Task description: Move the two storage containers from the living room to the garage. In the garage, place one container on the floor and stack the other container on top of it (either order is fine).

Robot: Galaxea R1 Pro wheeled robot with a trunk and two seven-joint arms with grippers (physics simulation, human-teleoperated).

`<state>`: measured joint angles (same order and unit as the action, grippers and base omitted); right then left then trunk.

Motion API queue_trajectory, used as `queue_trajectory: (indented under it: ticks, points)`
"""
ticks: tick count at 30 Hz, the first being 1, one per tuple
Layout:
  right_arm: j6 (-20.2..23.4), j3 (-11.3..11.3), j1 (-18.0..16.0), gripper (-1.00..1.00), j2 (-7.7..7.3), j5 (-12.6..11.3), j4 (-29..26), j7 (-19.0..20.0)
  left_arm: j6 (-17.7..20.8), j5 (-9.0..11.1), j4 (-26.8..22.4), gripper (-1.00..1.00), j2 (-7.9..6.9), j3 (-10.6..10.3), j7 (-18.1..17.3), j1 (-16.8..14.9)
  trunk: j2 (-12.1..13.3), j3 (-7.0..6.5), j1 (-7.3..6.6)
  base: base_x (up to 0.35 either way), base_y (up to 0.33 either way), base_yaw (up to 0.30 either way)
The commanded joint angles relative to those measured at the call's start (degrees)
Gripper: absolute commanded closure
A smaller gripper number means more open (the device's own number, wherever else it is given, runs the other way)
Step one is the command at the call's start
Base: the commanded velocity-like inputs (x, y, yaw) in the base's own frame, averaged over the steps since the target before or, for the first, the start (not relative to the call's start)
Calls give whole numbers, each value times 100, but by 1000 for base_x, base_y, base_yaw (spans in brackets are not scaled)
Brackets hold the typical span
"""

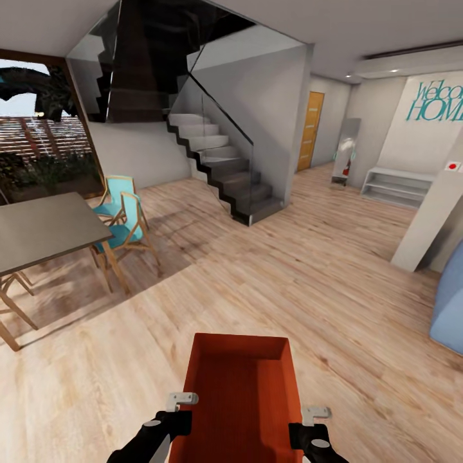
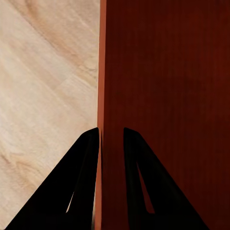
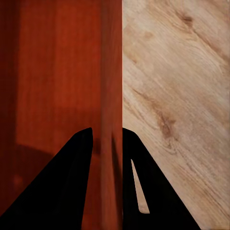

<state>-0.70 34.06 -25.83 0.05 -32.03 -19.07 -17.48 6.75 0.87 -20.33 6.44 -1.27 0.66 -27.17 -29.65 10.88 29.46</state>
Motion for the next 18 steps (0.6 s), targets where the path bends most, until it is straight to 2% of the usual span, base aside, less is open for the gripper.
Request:
queue_trajectory:
  ticks: [1,12,18]
  points:
    - [-29,-94,-10,100,-49,106,-18,-71,35,-70,3,100,-46,65,50,1,-8,9,5,323,0,0]
    - [-31,-98,-10,100,-49,105,-18,-71,28,-70,3,100,-46,65,49,1,-8,9,5,323,0,-5]
    - [-35,-101,-10,100,-41,101,-18,-80,28,-70,3,100,-46,64,50,1,-8,9,5,323,0,-201]
